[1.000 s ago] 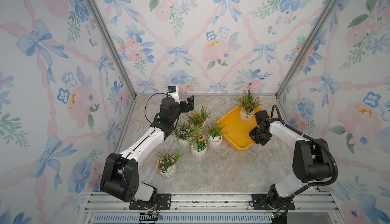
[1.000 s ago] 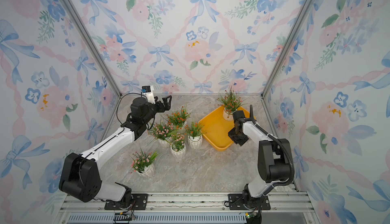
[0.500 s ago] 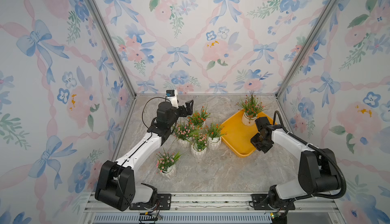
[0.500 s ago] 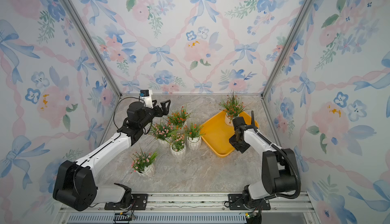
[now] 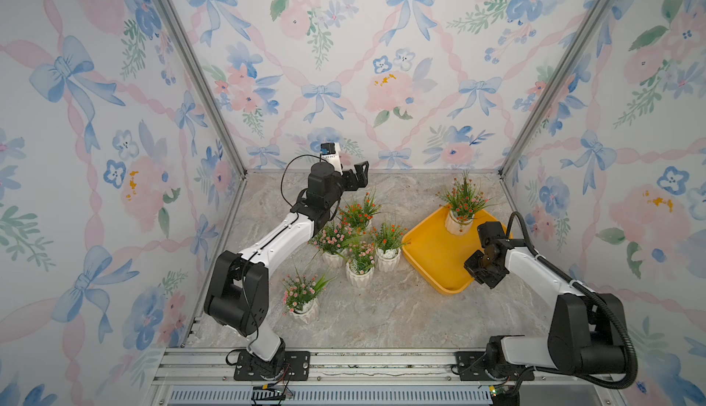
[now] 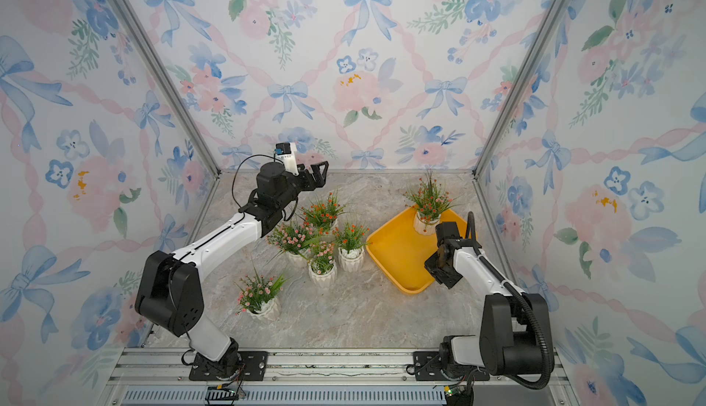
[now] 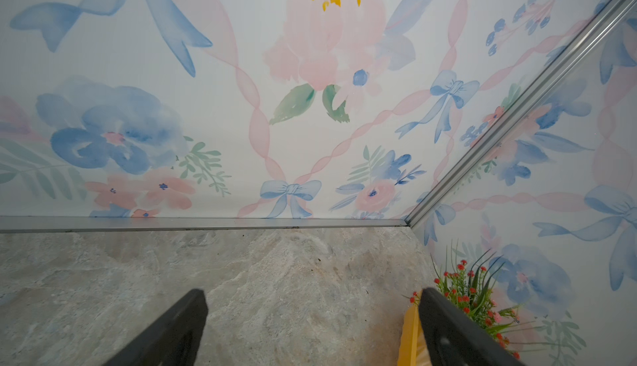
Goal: Put the potted gypsophila into the storage box
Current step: Move the storage box to the center of the board.
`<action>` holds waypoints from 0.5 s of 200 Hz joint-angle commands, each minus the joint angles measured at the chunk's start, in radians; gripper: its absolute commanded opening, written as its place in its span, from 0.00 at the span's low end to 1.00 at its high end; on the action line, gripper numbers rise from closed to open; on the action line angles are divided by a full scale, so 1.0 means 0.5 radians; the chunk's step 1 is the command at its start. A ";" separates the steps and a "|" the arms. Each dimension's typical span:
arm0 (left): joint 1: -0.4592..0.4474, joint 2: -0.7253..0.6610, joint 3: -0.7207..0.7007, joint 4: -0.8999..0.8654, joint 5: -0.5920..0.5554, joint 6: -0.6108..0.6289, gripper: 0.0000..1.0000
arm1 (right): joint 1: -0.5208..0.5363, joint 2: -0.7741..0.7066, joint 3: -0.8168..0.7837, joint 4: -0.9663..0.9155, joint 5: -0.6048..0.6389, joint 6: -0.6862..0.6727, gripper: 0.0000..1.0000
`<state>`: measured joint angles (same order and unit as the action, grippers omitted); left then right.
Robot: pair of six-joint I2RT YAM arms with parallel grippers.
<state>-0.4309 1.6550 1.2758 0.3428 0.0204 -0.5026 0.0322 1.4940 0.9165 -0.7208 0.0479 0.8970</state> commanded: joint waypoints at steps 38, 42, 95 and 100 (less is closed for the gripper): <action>-0.082 0.264 0.278 -0.035 -0.032 -0.212 0.98 | -0.102 -0.278 -0.270 -0.138 -0.017 -0.119 0.04; -0.085 0.284 0.293 -0.037 -0.030 -0.239 0.98 | -0.118 -0.300 -0.286 -0.134 -0.026 -0.125 0.04; -0.111 0.449 0.457 -0.107 -0.266 -0.420 0.98 | -0.284 -0.498 -0.321 -0.160 -0.090 -0.201 0.45; -0.113 0.465 0.479 -0.118 -0.290 -0.426 0.98 | -0.295 -0.515 -0.316 -0.155 -0.091 -0.214 0.46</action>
<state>-0.4786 1.8629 1.4574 0.3168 -0.0502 -0.6685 -0.0879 1.2568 0.7582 -0.7570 -0.0036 0.8242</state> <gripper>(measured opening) 0.979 0.419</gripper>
